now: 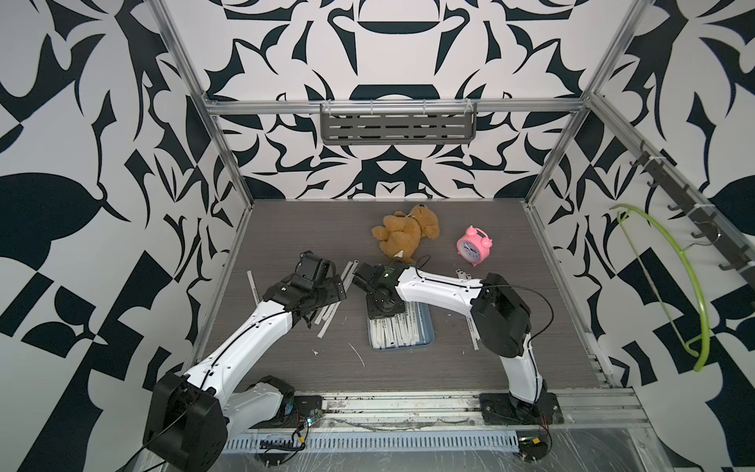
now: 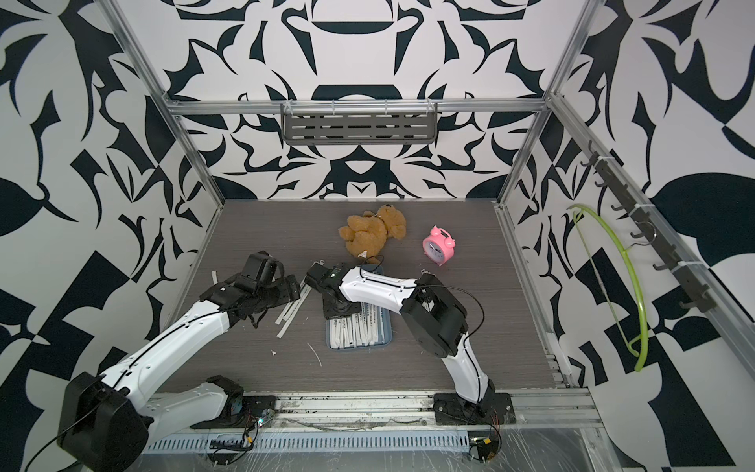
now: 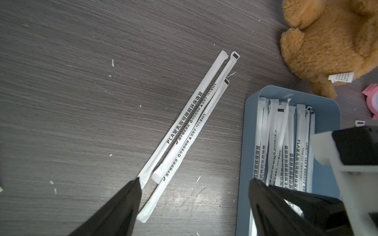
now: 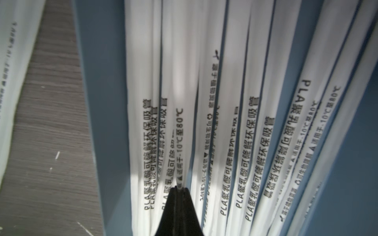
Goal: Put the straws into the storage box
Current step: Place the straw in the storage box, then pick up the straw from the center of the board.
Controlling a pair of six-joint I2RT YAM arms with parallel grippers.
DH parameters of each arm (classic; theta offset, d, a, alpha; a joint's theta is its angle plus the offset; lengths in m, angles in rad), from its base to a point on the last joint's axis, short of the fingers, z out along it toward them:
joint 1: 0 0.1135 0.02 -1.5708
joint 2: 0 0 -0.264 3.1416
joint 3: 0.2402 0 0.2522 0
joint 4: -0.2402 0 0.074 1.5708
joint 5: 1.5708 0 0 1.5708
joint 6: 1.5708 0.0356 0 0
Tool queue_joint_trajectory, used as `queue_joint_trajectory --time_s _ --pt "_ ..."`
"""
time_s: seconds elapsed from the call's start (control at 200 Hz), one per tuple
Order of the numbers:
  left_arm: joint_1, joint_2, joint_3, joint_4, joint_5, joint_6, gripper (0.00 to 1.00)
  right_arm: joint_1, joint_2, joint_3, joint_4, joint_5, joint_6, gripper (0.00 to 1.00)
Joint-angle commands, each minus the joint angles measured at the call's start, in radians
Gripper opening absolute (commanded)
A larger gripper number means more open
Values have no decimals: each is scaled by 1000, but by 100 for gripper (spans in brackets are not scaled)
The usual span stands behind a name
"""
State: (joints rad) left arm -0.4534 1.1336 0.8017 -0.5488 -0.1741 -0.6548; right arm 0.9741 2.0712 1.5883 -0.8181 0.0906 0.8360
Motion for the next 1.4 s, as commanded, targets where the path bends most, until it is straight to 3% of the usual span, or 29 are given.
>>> queue_joint_trajectory --time_s 0.0,0.315,0.445,0.6,0.74,0.895,1.13,1.394 --pt "4 11 -18 13 35 4 88 -7 -2 -4 -16 7 -9 3" --pt "4 12 -13 1 49 1 86 -9 -14 -6 -9 -4 -11 16" --pt "21 17 5 -15 58 41 80 -8 -52 10 -28 3 -24 23" --pt "87 63 40 -21 146 130 71 -9 -97 23 -49 -5 -49 31" --pt "158 133 95 -36 214 219 61 -23 -169 2 -43 -3 -79 31" --pt "173 319 161 -57 246 290 45 -48 -223 -54 -35 28 -129 31" --pt "177 548 312 -116 227 413 43 -55 -273 -148 10 34 -145 30" --pt "174 644 352 -133 190 464 40 -64 -322 -216 20 72 -166 30"
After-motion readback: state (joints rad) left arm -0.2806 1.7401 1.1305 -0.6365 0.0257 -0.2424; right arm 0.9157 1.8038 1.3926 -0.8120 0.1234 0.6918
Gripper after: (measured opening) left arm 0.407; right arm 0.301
